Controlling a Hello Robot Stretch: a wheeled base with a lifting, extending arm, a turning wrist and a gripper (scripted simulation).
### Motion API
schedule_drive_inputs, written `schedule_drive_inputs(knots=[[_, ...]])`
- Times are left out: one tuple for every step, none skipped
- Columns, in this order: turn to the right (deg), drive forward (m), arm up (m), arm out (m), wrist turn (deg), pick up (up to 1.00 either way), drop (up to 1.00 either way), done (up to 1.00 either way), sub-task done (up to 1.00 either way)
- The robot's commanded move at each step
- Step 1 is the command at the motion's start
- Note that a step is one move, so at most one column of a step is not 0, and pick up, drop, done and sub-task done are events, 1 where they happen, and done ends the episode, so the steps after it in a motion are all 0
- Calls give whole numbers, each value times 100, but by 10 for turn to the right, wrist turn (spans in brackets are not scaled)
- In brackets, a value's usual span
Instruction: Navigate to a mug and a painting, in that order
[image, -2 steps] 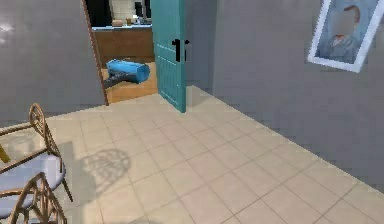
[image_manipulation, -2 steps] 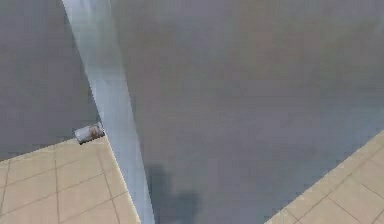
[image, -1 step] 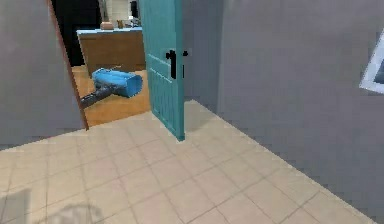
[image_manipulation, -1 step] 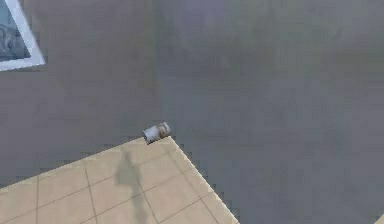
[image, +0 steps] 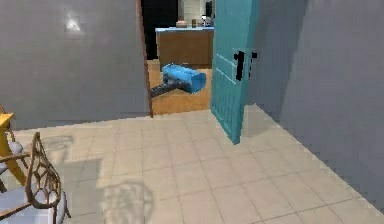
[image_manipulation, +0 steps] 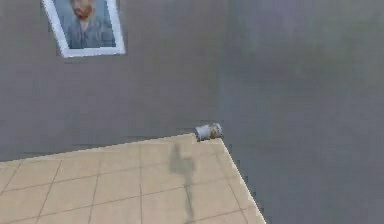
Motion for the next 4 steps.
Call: schedule_drive_inputs(knots=[[0, 100, 0, 0, 0, 0, 0, 0, 0], [0, 100, 0, 0, 0, 0, 0, 0, 0], [-30, 0, 0, 0, 0, 0, 0, 0, 0], [-90, 0, 0, 0, 0, 0, 0, 0, 0]])
